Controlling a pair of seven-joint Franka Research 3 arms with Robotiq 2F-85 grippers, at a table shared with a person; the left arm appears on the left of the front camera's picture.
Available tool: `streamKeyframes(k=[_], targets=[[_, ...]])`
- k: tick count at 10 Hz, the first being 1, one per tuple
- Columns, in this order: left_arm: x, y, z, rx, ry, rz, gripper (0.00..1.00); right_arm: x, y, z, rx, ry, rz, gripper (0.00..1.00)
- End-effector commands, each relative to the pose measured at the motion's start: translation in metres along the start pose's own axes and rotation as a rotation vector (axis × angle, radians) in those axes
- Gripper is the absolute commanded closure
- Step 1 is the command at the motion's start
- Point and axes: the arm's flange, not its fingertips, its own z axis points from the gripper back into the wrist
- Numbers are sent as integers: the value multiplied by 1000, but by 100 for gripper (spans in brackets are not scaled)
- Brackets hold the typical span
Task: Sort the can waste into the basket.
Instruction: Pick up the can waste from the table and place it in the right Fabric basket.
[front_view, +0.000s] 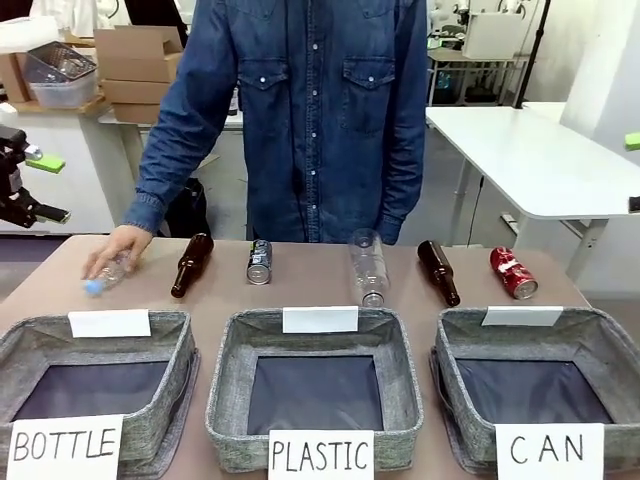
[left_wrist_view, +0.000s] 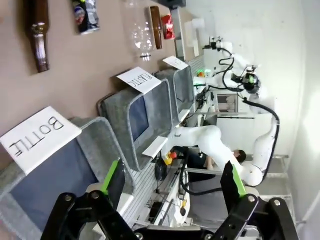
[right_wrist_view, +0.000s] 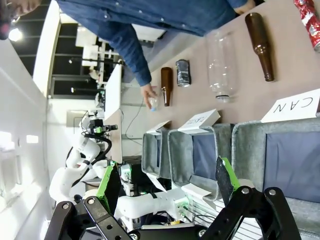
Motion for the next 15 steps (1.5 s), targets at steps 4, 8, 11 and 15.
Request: streamKeyframes(k=[4, 8, 11, 15], targets=[[-50, 16, 58, -17, -86, 57, 0, 3, 1, -1, 27, -4, 23, 0], [22, 2, -6, -57, 94, 7, 0, 3, 1, -1, 27, -4, 23, 0], [89, -11, -73, -69, 188, 30, 0, 3, 1, -1, 27, -4, 23, 0], [38, -4, 10, 91, 134, 93, 0, 3, 1, -1, 27, -4, 23, 0]])
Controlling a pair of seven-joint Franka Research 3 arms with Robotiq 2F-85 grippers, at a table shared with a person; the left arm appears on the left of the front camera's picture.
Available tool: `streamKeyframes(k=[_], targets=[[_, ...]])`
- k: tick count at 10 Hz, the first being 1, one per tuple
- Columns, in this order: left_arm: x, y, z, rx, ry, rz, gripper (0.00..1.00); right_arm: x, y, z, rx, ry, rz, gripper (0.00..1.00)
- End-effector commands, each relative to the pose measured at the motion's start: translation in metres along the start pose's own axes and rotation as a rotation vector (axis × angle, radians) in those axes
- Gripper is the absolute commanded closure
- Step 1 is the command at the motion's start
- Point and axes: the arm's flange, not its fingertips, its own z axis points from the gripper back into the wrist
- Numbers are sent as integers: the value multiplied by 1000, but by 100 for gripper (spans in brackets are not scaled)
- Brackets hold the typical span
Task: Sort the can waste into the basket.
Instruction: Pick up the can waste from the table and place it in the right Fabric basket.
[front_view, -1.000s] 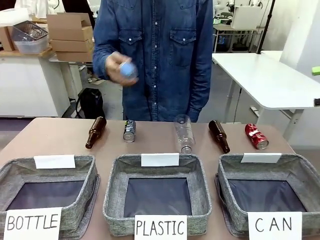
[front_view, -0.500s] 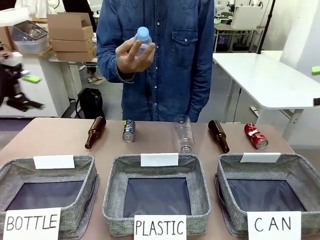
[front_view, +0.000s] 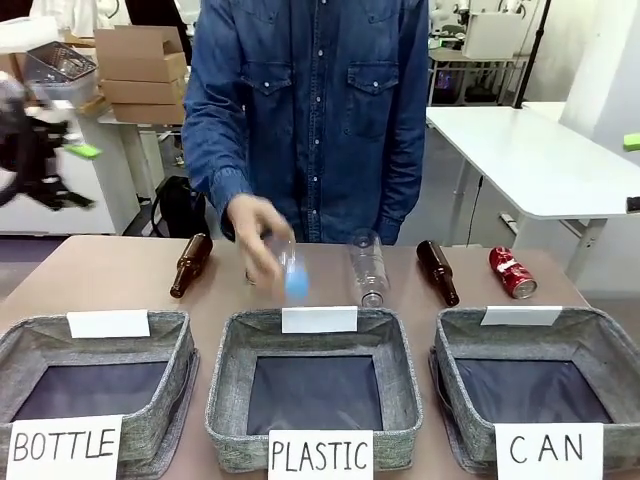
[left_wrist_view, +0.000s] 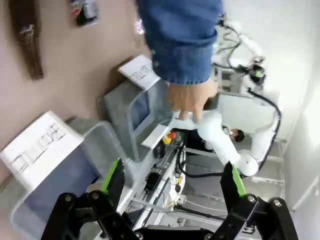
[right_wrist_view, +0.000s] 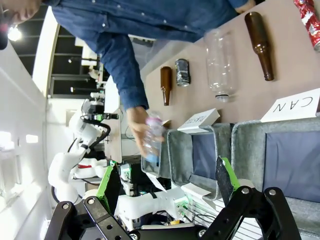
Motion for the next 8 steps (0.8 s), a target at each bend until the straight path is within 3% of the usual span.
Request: streamKeyframes(k=[1, 3, 5, 7, 8], targets=[[-71, 2, 39, 58, -123, 54, 0, 3, 1, -1, 29, -7, 24, 0], [-101, 6, 40, 53, -184, 32, 0, 3, 1, -1, 29, -7, 24, 0], [-94, 7, 35, 46, -148, 14, 0, 3, 1, -1, 29, -7, 24, 0], [-60, 0, 9, 48, -52, -32, 0, 3, 1, -1, 29, -7, 24, 0], [-37, -2, -5, 29, 54, -52, 0, 3, 1, -1, 29, -7, 24, 0]])
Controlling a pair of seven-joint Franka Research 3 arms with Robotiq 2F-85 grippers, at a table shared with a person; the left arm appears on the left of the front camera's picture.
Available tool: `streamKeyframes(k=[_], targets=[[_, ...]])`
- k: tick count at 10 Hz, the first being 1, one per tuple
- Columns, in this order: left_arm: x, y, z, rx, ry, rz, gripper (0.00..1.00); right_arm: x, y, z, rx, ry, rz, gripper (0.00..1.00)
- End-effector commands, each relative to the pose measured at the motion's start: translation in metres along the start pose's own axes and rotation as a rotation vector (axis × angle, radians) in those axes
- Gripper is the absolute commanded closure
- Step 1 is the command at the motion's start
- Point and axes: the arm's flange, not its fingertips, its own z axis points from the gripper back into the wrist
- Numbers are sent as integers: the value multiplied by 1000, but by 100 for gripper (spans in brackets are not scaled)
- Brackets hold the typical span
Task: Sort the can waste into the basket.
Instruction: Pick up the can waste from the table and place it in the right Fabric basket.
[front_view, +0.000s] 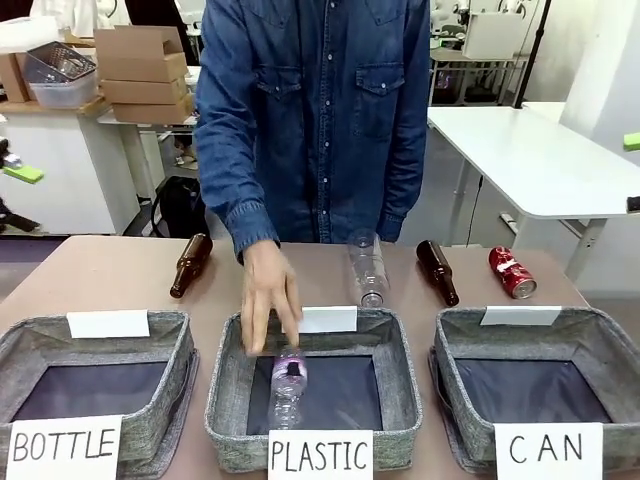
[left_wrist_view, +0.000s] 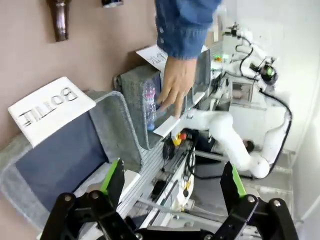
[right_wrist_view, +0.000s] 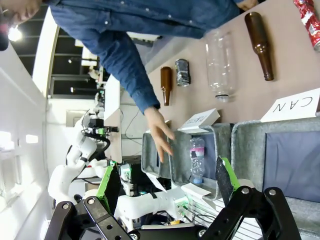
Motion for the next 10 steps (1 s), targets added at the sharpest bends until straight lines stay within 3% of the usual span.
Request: streamKeyframes(k=[1, 4, 6, 7, 10], targets=[[31, 3, 6, -35, 109, -31, 0, 3, 1, -2, 28, -5, 24, 0], [-25, 28, 49, -69, -101, 63, 0, 3, 1, -2, 28, -5, 24, 0], [-54, 25, 45, -56, -204, 66, 0, 3, 1, -2, 28, -5, 24, 0], [-44, 13, 31, -65, -259, 79, 0, 3, 1, -2, 28, -5, 24, 0], [50, -39, -61, 54, -78, 61, 0, 3, 1, -2, 28, -5, 24, 0]])
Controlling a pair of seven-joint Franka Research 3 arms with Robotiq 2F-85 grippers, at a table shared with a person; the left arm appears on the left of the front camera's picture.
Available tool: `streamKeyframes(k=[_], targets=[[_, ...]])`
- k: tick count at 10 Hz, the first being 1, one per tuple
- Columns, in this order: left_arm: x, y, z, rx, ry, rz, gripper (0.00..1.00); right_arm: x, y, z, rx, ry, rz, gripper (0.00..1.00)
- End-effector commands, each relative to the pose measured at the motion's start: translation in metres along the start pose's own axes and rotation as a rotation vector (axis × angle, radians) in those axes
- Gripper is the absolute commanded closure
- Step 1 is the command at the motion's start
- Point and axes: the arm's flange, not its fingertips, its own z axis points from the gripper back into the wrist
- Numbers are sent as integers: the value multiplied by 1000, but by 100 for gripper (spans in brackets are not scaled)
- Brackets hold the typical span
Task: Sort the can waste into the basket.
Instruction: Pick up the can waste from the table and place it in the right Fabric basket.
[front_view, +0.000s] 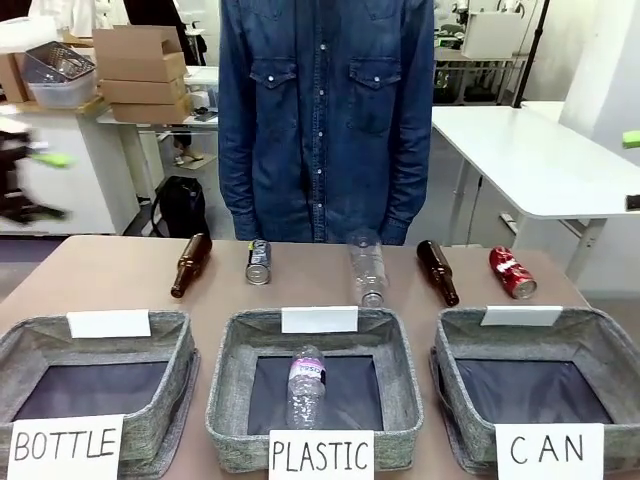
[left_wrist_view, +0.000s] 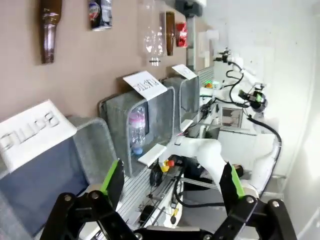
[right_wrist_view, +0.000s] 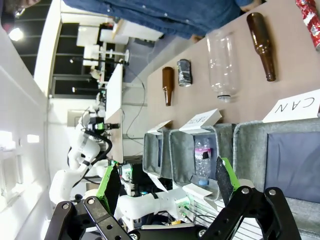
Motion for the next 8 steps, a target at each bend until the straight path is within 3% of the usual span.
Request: streamKeyframes(k=[1, 2, 5, 8], targets=[[63, -27, -74, 146, 52, 45, 0, 3, 0, -1, 20, -4, 24, 0], [84, -37, -117, 202, 140, 53, 0, 3, 0, -1, 20, -4, 24, 0], [126, -41, -243, 458, 223, 112, 0, 3, 0, -1, 20, -4, 24, 0], [141, -21, -314, 716, 171, 94, 0, 3, 0, -1, 20, -4, 24, 0]])
